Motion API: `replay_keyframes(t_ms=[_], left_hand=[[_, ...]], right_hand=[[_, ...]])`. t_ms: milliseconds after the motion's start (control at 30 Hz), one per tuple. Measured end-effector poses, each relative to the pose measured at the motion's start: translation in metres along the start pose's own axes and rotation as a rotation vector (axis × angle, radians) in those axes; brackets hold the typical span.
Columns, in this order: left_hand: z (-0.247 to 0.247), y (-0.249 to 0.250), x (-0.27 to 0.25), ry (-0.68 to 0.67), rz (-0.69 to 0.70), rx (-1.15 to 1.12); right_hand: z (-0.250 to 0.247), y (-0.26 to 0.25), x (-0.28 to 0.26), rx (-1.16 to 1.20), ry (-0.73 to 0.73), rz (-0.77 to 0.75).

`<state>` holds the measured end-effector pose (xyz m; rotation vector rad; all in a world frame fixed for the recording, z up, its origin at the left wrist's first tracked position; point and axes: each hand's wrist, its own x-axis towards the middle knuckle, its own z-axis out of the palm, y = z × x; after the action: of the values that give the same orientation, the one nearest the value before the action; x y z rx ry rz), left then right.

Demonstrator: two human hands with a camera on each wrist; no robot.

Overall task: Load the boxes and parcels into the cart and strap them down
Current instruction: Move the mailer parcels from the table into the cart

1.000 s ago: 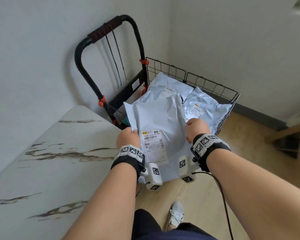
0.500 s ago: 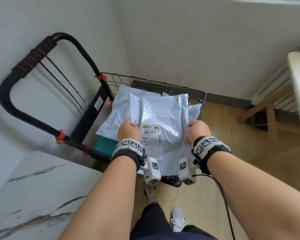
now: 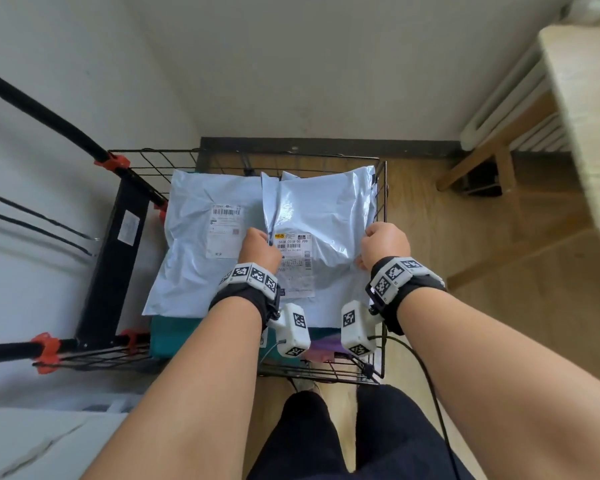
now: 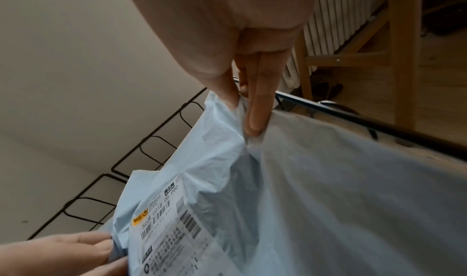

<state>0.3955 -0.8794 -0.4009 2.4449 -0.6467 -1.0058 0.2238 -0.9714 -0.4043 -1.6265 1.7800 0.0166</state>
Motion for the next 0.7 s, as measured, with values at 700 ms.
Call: replay_keyframes(t_ms=[700], left_hand=[[0.042, -0.035, 0.050, -0.240, 0.212, 0.853]], right_hand=[[0.056, 0.006, 0.052, -0.443, -0.212, -0.344]])
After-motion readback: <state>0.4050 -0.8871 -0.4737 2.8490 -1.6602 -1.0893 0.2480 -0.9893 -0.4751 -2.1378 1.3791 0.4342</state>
